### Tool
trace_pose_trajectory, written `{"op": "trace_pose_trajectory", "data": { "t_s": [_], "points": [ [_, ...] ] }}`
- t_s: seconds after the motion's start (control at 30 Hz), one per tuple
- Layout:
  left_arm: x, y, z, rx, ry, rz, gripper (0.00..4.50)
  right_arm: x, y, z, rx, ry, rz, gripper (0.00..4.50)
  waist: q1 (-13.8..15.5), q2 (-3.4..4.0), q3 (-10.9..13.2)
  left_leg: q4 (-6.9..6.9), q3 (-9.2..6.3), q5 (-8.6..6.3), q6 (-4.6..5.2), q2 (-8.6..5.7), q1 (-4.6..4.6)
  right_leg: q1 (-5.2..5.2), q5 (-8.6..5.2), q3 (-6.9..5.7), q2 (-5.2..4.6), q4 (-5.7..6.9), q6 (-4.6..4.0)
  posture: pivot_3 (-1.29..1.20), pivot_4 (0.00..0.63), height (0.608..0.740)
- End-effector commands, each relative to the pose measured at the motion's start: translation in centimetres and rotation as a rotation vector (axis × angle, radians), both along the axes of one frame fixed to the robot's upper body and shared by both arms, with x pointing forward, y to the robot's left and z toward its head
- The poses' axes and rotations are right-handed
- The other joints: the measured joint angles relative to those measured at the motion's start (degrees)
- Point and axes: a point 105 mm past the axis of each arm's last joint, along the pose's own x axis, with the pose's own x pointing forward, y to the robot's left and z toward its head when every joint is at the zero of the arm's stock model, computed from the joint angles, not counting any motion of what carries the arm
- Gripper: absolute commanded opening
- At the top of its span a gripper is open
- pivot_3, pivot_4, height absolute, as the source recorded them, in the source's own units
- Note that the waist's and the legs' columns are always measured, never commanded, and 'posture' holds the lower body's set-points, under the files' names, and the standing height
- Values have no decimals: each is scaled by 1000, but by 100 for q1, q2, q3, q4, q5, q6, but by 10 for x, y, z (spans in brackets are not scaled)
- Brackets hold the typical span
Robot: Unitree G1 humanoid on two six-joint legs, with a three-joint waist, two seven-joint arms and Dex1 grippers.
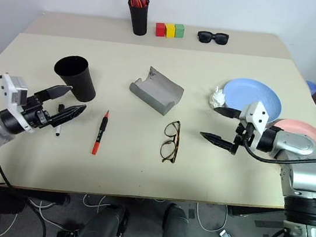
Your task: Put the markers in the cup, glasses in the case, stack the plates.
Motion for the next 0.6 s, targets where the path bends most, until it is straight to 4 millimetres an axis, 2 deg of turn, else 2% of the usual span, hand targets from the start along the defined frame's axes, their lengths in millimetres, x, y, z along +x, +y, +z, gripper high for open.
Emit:
{"op": "trace_pose_trajectory", "data": {
  "t_s": [0.03,0.3,0.43,0.6],
  "points": [
    [3,0,6,49,-46,1,4500,-1,2,14,9,-50,5,4464,-4,0,0,0,0,0,0,0,0,0,0,0,0,0,0,0,150,740],
    [-1,18,-1,158,5,107,4500,3,15,11,31,-68,20,4464,-16,0,0,-1,0,0,0,1,0,0,5,0,0,0,9,0,150,740],
    [-6,38,-1,193,77,226,4500,1,25,12,48,-77,42,4464,-14,0,0,0,-1,0,0,1,-1,-1,5,0,-1,0,10,0,150,740],
    [-19,67,-3,135,228,353,4500,-5,49,13,89,-90,90,4464,-32,2,1,-1,-3,0,0,3,-1,-3,7,0,1,2,15,0,150,740]
  ]
}}
